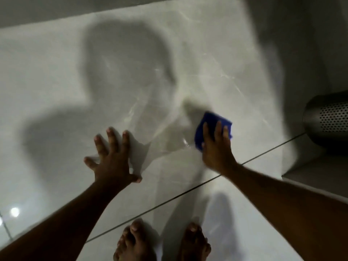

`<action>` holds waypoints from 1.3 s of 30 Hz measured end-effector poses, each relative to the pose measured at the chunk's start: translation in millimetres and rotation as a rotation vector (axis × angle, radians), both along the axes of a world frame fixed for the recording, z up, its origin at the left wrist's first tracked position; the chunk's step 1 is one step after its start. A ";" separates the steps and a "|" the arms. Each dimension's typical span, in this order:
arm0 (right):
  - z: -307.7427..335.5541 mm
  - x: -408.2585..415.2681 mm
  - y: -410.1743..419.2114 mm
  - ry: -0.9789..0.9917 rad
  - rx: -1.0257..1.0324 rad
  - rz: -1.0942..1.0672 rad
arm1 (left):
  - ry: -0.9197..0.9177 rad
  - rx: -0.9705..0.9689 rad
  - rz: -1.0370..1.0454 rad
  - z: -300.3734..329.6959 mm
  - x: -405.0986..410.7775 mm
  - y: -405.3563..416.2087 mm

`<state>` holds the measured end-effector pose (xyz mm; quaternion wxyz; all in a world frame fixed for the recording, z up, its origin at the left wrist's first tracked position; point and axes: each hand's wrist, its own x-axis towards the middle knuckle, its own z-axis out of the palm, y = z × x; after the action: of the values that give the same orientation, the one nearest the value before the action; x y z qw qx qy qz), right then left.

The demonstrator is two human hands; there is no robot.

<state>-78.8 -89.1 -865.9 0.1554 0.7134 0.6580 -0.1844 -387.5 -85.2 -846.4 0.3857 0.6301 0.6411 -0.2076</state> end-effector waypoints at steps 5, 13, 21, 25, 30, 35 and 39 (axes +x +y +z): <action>-24.5 -88.1 59.9 0.112 0.150 0.098 | 0.006 0.019 -0.003 -1.9 -1.2 0.0; -0.1 4.8 1.1 0.027 0.067 0.176 | 0.002 0.007 -0.016 3.5 2.4 1.4; -14.5 -92.1 -60.0 0.203 0.087 0.367 | 0.010 0.054 -0.053 -1.9 -1.9 -2.9; 2.0 16.8 -101.5 0.127 -0.061 0.399 | 0.016 0.047 -0.053 -2.5 -5.1 -1.0; -13.3 -12.5 57.7 0.122 0.124 -0.468 | 0.019 0.043 -0.064 -1.9 -2.9 2.1; -26.7 -104.4 8.3 0.202 0.168 0.297 | 0.025 0.085 -0.088 -3.9 -4.0 -2.7; 6.4 3.7 -136.2 0.190 -0.045 0.528 | 0.006 0.071 -0.067 -3.3 -5.2 -2.2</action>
<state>-75.1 -225.4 -859.5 0.1518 0.4930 0.8284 -0.2181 -392.7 -87.4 -849.7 0.3539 0.6640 0.6278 -0.1993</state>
